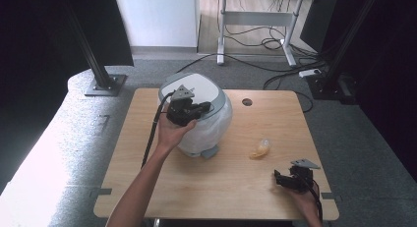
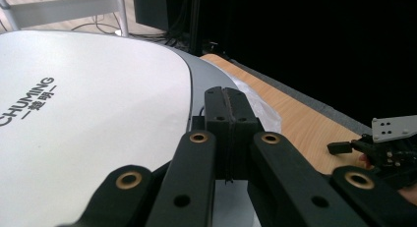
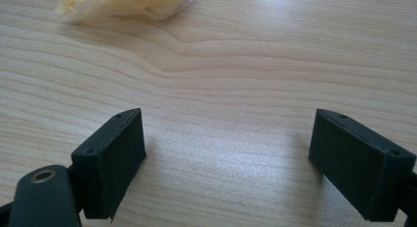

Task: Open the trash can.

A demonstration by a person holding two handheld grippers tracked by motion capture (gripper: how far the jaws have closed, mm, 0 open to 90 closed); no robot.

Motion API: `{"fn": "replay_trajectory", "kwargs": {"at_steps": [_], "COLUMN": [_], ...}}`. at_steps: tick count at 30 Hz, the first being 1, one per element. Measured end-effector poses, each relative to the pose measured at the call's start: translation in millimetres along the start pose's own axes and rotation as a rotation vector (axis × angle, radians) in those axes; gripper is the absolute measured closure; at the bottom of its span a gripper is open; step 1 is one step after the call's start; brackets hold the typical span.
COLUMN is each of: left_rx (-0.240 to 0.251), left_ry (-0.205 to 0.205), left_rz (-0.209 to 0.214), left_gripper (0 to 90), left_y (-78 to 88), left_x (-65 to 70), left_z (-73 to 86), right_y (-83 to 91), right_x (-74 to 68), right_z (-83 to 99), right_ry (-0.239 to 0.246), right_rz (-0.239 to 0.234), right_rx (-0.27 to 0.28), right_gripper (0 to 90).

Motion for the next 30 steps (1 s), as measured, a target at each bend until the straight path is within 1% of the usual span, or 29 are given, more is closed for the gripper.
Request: {"fn": "replay_trajectory", "kwargs": {"at_steps": [7, 11, 15, 25, 27, 29, 30], "left_rx": [0.002, 0.002, -0.001, 0.006, -0.005, 0.010, 0.030], "left_ry": [-0.003, -0.017, -0.016, 0.005, 0.007, -0.011, -0.016], "left_rz": [-0.002, -0.012, -0.011, 0.000, 0.002, -0.017, -0.005], "left_gripper": [89.9, 90.0, 90.0, 90.0, 89.6, 87.7, 87.7], "left_y": [0.0, -0.3, -0.4, 0.4, 1.6, 4.5, 8.0], "left_x": [0.4, 1.8, 2.0, 0.5, 0.1, 1.5, 3.6], "left_z": [0.5, 1.4, 1.7, 1.7, 0.4, 0.3, -0.1], "right_y": [0.0, 0.0, 0.0, 0.2, 0.2, 0.2, 0.2], "right_x": [0.0, 0.0, 0.0, -0.2, -0.1, 0.0, 0.0], "right_z": [0.0, 0.0, 0.0, 0.2, 0.2, 0.1, 0.1], "right_ry": [0.000, 0.000, 0.000, -0.001, 0.000, 0.001, 0.001], "right_rz": [0.000, 0.000, 0.000, -0.001, -0.001, -0.001, -0.001], "right_rx": [0.000, 0.000, 0.000, 0.000, 0.000, 0.000, 0.000], "right_gripper": [13.1, 13.1, 13.1, 13.2, 13.2, 13.2, 13.2]}}
Point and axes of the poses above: each handheld gripper's, and its own axes: y roughly backward along the jaws, z roughly out of its underside, x roughly to its right, the point moved 3 cm from there along -y, roughly forward along the jaws, and after that the axes turned 12 degrees about y, right-handed, at the moved point
